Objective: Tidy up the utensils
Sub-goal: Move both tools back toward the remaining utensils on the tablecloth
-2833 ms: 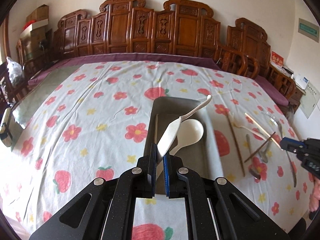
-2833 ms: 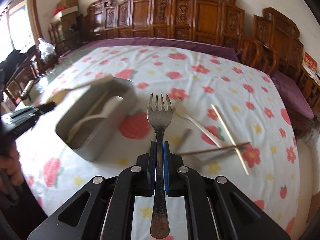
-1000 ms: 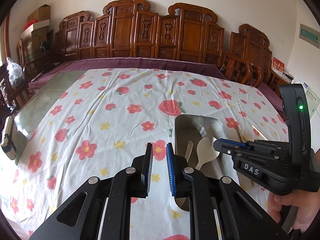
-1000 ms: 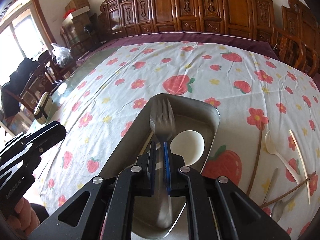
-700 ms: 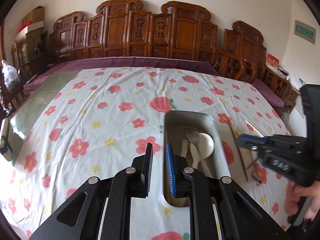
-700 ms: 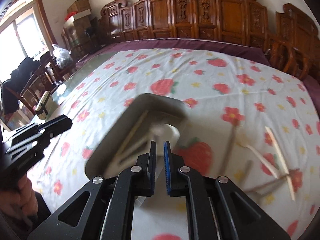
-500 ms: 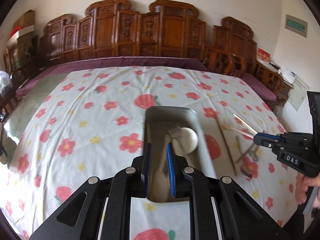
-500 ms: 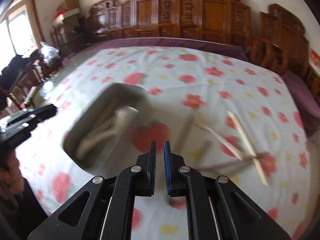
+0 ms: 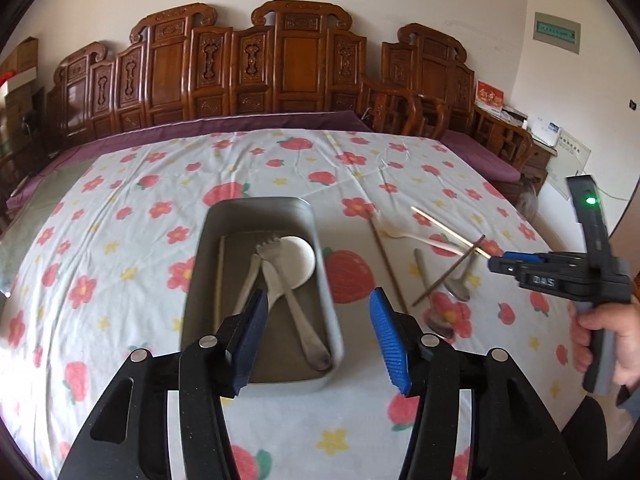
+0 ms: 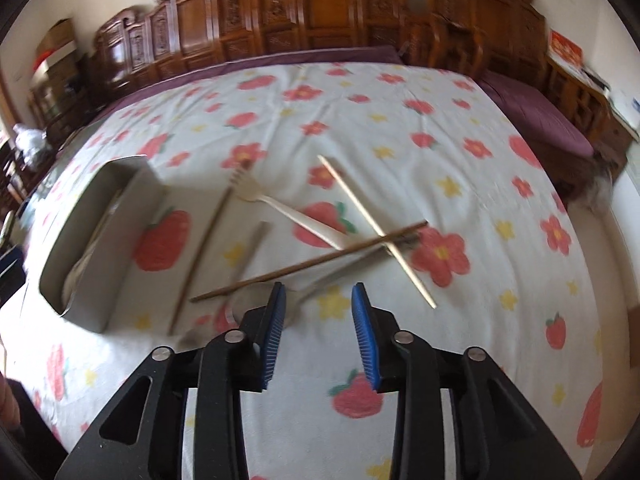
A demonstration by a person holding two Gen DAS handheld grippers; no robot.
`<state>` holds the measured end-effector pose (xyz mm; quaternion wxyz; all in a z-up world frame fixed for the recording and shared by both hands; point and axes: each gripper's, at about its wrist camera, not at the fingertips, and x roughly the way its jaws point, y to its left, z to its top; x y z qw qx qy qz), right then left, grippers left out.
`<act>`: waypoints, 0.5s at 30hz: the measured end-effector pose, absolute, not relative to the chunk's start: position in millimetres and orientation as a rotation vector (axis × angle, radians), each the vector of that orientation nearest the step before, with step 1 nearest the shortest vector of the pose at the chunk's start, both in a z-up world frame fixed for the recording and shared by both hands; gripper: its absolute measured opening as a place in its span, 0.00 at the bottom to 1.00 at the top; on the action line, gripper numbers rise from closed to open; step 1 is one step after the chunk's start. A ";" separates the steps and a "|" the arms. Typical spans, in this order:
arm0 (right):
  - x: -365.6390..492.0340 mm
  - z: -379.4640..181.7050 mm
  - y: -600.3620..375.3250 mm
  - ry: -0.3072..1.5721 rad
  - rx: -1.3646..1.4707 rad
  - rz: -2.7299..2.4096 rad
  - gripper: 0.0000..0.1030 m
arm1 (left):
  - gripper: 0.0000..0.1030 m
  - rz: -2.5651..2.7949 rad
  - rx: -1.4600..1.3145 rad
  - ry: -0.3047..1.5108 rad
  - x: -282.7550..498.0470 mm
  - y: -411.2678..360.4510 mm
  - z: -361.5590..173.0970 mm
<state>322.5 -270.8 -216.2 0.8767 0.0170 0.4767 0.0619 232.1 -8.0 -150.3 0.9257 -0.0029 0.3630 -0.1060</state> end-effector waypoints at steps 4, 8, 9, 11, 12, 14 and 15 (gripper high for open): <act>336.8 -231.1 -282.2 1.010 0.093 0.085 0.38 | 0.57 -0.221 0.005 0.750 232.6 -17.2 -156.9; 349.5 -237.0 -285.5 1.013 0.144 0.067 0.38 | 0.59 -0.229 0.013 0.751 232.7 -22.9 -160.6; 352.7 -238.1 -285.0 1.013 0.154 0.068 0.38 | 0.59 -0.233 0.014 0.752 232.2 -24.5 -160.9; 358.3 -239.2 -282.7 1.016 0.166 0.066 0.38 | 0.59 -0.239 0.016 0.753 231.8 -26.8 -161.4; 360.7 -239.7 -281.6 1.019 0.173 0.067 0.38 | 0.59 -0.241 0.019 0.752 231.6 -27.8 -161.6; 366.9 -242.6 -279.2 1.033 0.186 0.057 0.38 | 0.59 -0.244 0.020 0.753 231.5 -29.5 -161.9; 369.5 -243.1 -277.9 1.041 0.190 0.052 0.38 | 0.59 -0.246 0.020 0.754 231.4 -29.8 -162.2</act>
